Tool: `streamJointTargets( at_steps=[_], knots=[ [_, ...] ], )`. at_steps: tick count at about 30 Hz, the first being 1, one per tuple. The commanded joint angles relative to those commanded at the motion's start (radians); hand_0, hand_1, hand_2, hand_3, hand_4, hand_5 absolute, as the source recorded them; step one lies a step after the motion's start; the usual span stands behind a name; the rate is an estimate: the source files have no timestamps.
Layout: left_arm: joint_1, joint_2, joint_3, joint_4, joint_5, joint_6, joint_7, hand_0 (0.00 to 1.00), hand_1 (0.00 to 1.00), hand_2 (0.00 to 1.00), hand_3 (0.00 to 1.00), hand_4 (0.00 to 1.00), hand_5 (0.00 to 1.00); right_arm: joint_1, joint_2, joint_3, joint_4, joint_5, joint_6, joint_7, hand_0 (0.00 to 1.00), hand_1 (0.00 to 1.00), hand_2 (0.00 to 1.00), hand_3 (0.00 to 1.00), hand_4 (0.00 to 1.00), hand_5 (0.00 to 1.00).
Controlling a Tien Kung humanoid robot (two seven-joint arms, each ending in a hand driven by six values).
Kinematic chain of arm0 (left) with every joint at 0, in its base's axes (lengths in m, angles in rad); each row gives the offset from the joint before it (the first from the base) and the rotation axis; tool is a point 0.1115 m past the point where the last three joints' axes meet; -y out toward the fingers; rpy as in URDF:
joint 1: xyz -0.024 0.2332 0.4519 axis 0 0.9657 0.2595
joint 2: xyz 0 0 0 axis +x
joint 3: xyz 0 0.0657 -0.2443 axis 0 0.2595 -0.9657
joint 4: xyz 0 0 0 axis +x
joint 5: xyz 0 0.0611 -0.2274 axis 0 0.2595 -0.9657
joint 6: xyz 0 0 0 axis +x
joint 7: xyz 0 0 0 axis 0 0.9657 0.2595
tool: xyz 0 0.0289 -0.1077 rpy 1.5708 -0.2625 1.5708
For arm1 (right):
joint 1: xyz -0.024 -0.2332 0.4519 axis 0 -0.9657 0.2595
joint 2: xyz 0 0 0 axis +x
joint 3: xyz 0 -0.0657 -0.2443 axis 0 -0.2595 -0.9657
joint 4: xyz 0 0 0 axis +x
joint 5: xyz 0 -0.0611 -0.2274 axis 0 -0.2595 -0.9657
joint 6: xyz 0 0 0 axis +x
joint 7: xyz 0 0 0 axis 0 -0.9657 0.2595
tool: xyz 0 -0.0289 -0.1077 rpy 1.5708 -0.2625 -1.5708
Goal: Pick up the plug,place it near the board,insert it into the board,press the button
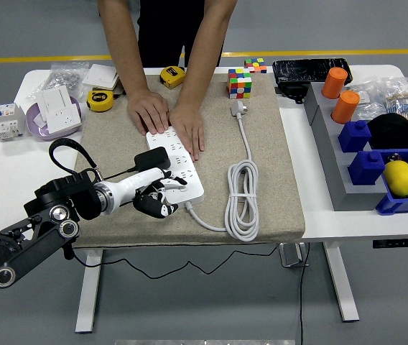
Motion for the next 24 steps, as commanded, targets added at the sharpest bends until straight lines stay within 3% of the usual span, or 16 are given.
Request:
streamJointTargets(
  at_steps=[24],
  knots=[
    [-0.014,-0.004,0.026,0.03,-0.016,0.002,-0.005,0.117,0.023,0.177,0.831,0.559,0.002,-0.002,-0.001,0.002,0.0,-0.003,0.0,-0.001,0.998,0.868,0.768,0.839,0.998,0.852]
  ],
)
